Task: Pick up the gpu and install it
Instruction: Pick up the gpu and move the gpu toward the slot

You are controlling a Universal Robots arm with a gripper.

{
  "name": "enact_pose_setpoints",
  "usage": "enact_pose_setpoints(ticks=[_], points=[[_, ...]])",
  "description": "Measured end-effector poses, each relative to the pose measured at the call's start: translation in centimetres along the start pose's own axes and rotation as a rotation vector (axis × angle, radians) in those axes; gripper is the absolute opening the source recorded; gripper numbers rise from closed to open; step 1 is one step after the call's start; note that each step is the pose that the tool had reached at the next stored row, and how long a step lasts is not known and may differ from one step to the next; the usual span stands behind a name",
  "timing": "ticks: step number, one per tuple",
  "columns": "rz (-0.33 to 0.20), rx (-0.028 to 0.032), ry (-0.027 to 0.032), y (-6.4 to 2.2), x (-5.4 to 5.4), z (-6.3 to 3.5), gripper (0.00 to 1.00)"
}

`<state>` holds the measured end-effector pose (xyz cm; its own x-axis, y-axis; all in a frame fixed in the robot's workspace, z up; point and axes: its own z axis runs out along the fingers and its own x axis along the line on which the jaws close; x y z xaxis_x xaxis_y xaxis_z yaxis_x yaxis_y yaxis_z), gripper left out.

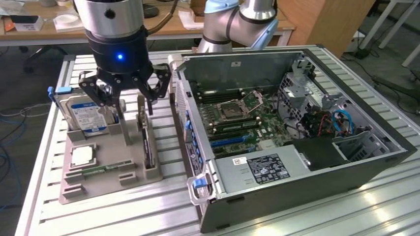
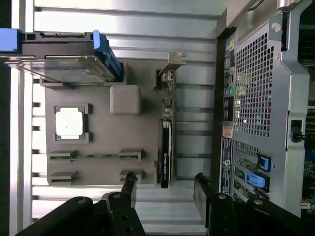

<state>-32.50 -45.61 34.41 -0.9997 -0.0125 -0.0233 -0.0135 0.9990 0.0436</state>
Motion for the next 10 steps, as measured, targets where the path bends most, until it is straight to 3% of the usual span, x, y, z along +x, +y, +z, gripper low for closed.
enact_pose_setpoints(ticks=[10], points=[[0.0,0.0001,0.0001,-0.08,-0.2,1.2,0.59]])
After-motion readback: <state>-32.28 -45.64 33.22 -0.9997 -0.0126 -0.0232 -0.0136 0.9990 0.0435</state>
